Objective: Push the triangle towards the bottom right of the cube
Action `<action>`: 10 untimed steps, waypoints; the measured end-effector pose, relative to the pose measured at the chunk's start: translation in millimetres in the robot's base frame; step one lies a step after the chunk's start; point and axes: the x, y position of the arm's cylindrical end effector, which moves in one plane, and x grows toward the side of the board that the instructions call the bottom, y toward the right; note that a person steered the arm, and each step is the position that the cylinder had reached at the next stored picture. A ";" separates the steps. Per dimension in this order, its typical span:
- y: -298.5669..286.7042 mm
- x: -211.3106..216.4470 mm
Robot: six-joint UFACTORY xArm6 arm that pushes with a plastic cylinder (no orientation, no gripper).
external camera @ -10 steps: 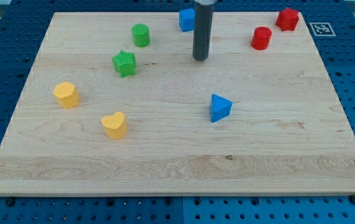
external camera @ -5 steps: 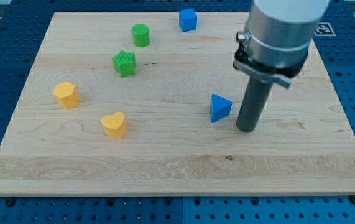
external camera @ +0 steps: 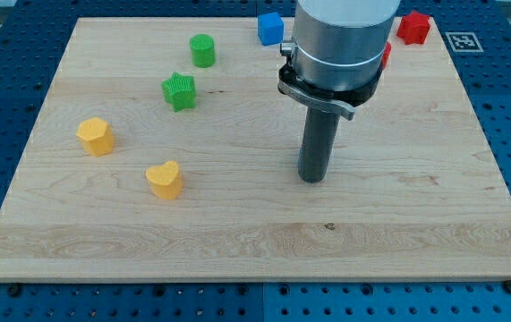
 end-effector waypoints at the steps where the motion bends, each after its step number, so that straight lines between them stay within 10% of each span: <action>1: 9.8 -2.6; 10: 5.7 -84.3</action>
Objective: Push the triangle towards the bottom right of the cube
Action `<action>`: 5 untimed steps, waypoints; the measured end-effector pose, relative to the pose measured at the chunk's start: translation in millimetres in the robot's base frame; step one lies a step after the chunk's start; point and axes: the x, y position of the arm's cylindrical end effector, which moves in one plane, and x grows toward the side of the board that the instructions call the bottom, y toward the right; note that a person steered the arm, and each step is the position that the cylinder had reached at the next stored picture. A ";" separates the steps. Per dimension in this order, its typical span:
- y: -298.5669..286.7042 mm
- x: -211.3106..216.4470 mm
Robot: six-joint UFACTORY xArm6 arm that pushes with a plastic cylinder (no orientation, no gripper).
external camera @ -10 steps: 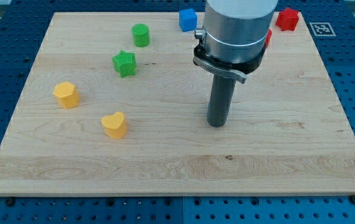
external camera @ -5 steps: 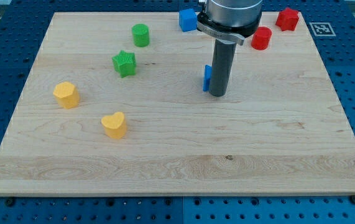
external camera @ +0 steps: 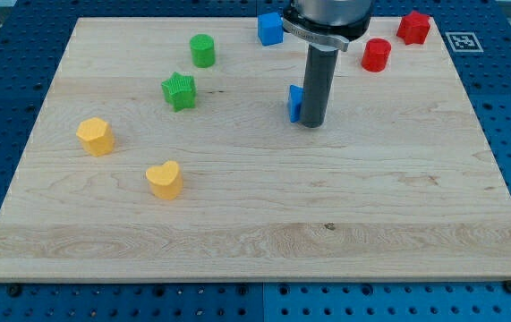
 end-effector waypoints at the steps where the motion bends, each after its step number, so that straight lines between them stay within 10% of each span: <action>1: -11.6 4.0; 5: 0.9 -38.3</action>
